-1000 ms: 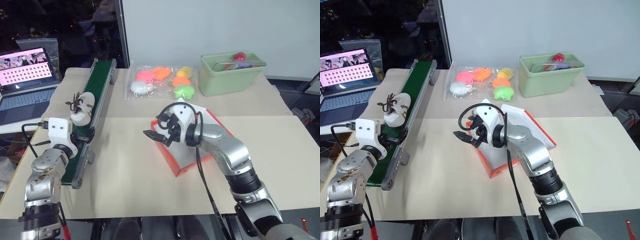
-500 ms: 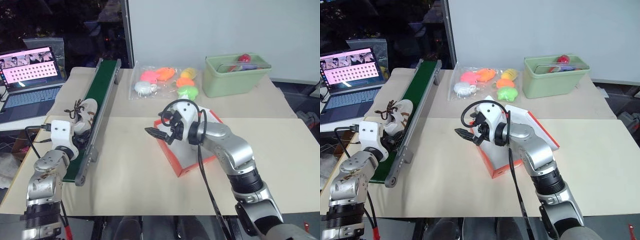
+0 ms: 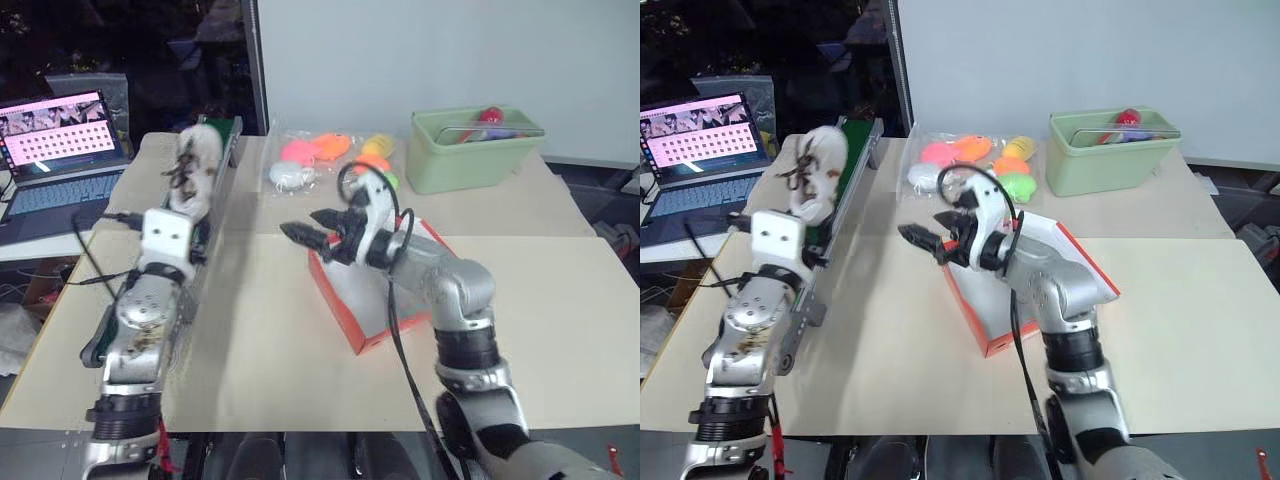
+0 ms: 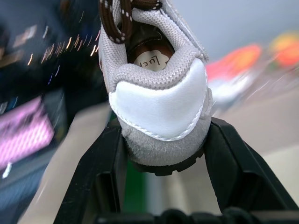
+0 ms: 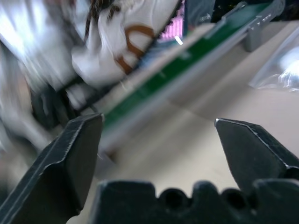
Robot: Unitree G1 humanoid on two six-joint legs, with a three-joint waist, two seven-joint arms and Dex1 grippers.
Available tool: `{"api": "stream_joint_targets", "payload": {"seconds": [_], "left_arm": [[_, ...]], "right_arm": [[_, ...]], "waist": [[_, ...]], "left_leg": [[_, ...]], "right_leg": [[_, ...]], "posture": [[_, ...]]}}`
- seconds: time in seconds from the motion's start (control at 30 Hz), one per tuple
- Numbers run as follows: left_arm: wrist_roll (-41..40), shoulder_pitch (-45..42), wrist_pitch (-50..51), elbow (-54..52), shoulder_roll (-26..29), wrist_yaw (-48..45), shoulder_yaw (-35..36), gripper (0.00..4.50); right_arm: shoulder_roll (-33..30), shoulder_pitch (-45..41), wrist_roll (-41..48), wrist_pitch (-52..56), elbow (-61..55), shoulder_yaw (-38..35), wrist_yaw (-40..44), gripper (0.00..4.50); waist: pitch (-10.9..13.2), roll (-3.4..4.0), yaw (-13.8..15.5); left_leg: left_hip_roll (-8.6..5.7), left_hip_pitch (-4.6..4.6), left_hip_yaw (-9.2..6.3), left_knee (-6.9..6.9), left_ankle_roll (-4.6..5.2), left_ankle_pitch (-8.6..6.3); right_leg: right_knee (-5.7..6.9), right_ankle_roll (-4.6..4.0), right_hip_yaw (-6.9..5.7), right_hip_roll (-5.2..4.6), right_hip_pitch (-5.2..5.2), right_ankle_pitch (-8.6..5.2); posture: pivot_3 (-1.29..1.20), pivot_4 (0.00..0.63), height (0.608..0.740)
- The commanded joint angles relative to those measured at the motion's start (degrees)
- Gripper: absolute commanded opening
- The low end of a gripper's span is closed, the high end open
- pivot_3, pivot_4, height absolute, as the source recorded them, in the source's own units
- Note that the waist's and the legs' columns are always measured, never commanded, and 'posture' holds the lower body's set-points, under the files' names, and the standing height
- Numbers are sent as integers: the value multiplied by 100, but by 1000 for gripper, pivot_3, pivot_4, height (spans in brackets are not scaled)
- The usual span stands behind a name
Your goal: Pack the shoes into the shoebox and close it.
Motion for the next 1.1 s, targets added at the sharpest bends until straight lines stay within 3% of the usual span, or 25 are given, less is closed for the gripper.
{"api": "stream_joint_targets", "payload": {"seconds": [0.03, 0.3, 0.63, 0.73, 0.97, 1.03, 1.1], "left_arm": [[-258, 17, 51, -642, -338, -344, -529, 2104], [-641, -11, 450, -1096, -554, -872, -881, 2104], [-1043, -138, 1056, -1267, -646, -1113, -917, 2104], [-1053, -178, 1116, -1286, -617, -1137, -901, 2058], [-1035, -284, 1181, -1193, -598, -1157, -865, 2058], [-1034, -287, 1224, -1192, -614, -1156, -885, 2058], [-1031, -283, 1305, -1207, -614, -1170, -926, 2058]], "right_arm": [[269, -510, 1596, 899, 902, -1429, -1020, 4500], [301, -580, 2109, 1067, 1131, -1546, -1670, 4500], [463, -500, 2271, 564, 932, -1417, -1794, 4500], [479, -443, 2312, 422, 816, -1351, -1870, 3837], [520, -428, 2587, 339, 623, -1232, -1946, 1497], [546, -414, 2657, 335, 553, -1192, -1964, 1045], [594, -397, 2787, 308, 468, -1166, -2002, 1045]], "waist": [[0, 0, 22], [2, 3, -147], [2, 3, -152], [2, 4, -156], [2, 4, -154], [3, 4, -153], [3, 4, -151]], "left_leg": [[0, -1, -1, -1, 0, 0], [-6, -34, -2, -3, 3, 1], [-6, -34, -4, -2, 3, 1], [-6, -34, -4, -2, 3, 1], [-5, -32, -4, -2, 3, 1], [-5, -33, -4, -2, 3, 1], [-6, -34, -4, -2, 3, 1]], "right_leg": [[0, 0, -2, 0, 1, 0], [-1, 2, -5, 8, -24, 0], [-10, 5, -4, 13, -21, -2], [-11, 5, -4, 14, -21, -2], [-15, 5, -4, 15, -20, -2], [-15, 5, -4, 15, -20, -2], [-16, 5, -4, 15, -20, -2]], "posture": [[0, 150, 729], [0, 150, 729], [0, 150, 729], [0, 150, 729], [0, 150, 729], [0, 150, 729], [0, 150, 729]]}}
